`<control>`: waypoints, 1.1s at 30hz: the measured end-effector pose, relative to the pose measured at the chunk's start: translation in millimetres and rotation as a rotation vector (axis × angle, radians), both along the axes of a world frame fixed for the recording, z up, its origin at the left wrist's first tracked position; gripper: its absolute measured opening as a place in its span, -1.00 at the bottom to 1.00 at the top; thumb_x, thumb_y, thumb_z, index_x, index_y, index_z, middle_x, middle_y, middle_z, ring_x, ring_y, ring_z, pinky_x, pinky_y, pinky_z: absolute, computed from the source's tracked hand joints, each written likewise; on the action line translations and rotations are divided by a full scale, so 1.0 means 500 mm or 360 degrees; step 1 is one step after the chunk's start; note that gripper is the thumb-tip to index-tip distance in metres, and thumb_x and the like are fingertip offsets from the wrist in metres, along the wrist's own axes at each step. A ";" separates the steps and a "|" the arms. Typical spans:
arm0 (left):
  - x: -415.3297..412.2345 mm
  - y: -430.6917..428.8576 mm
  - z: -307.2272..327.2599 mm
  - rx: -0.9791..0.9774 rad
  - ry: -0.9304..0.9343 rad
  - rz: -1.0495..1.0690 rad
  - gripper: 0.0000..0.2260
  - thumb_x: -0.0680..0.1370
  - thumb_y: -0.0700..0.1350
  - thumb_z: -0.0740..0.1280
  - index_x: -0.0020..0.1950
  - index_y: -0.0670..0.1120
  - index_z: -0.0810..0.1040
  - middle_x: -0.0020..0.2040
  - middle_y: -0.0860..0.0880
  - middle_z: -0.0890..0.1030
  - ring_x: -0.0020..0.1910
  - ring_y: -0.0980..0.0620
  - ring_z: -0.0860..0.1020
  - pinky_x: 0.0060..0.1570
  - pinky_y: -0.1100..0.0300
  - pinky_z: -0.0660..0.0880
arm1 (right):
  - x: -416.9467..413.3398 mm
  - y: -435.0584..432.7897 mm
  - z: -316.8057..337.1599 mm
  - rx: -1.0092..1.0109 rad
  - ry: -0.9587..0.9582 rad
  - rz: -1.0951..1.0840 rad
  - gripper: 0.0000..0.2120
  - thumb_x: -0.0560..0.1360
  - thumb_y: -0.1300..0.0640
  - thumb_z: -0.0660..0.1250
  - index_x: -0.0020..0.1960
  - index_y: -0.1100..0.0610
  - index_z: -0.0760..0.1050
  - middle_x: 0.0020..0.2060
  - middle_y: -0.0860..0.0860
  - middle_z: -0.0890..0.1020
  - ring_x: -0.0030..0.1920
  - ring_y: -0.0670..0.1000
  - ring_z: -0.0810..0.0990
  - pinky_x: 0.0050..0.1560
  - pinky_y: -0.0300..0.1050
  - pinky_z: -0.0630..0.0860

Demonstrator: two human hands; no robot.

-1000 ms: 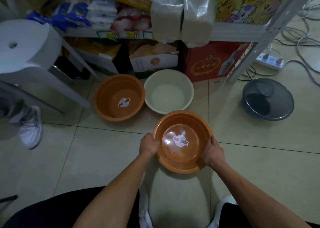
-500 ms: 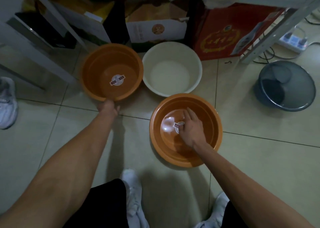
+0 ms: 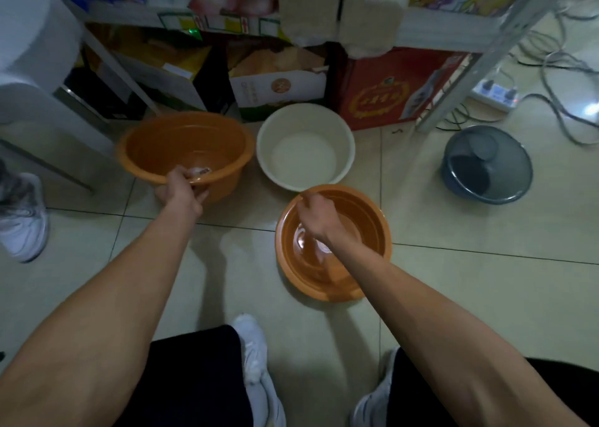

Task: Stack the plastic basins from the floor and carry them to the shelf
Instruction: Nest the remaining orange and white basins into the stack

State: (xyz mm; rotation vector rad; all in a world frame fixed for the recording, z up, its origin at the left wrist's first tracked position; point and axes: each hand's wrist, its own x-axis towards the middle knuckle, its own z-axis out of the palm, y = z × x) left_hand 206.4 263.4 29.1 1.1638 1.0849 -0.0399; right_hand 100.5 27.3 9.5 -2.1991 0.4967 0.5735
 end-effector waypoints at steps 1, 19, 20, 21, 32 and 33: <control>-0.017 -0.001 0.022 -0.0006 -0.0028 0.0037 -0.54 0.44 -0.28 0.28 0.36 -0.18 0.46 0.22 -0.22 0.64 0.11 -0.20 0.68 0.06 -0.16 0.66 | 0.001 0.000 0.023 0.0097 0.0003 -0.0110 -0.55 0.72 -0.02 0.14 0.45 0.20 0.53 0.36 0.22 0.64 0.43 0.28 0.57 0.34 0.05 0.47; -0.330 -0.175 -0.058 0.0628 0.0238 -0.1818 -0.73 0.43 -0.07 0.41 0.06 -0.14 0.71 0.05 -0.23 0.73 0.07 -0.22 0.68 0.15 -0.09 0.62 | -0.237 -0.206 -0.035 -0.0345 0.0351 -0.0782 -0.69 0.69 0.19 0.20 0.41 0.19 0.29 0.23 0.26 0.63 0.19 0.27 0.69 0.29 0.23 0.64; -0.338 -0.179 -0.066 0.0740 0.0249 -0.1987 -0.62 0.41 -0.01 0.41 0.16 -0.16 0.69 0.13 -0.24 0.71 0.15 -0.23 0.66 0.20 -0.06 0.60 | -0.247 -0.209 -0.051 -0.0355 0.0409 -0.0765 -0.68 0.71 0.18 0.16 0.44 0.20 0.27 0.25 0.27 0.62 0.23 0.29 0.68 0.30 0.24 0.63; -0.342 -0.183 -0.074 0.0783 0.0263 -0.2074 -0.49 0.39 0.02 0.42 0.28 -0.18 0.62 0.22 -0.26 0.66 0.23 -0.25 0.62 0.25 -0.07 0.56 | -0.253 -0.208 -0.064 -0.0352 0.0457 -0.0767 -0.66 0.73 0.16 0.12 0.48 0.21 0.25 0.28 0.27 0.61 0.26 0.30 0.67 0.33 0.25 0.62; -0.304 -0.230 -0.157 0.0919 0.0612 -0.2506 0.12 0.49 -0.04 0.47 0.62 -0.02 -0.44 0.67 -0.12 -0.29 0.66 -0.22 0.07 0.55 -0.21 0.21 | -0.266 -0.217 -0.151 -0.0782 0.0768 0.0069 0.15 0.55 0.05 0.51 0.73 0.23 -0.32 0.74 0.18 0.04 0.67 0.19 0.28 0.60 0.17 0.37; -0.303 -0.229 -0.164 0.0894 0.0626 -0.2520 0.13 0.50 -0.02 0.46 0.61 -0.03 -0.46 0.67 -0.14 -0.31 0.67 -0.22 0.02 0.57 -0.22 0.17 | -0.265 -0.219 -0.156 -0.0781 0.0755 0.0066 0.12 0.57 0.08 0.49 0.73 0.23 -0.32 0.72 0.18 0.12 0.59 0.19 0.42 0.53 0.17 0.47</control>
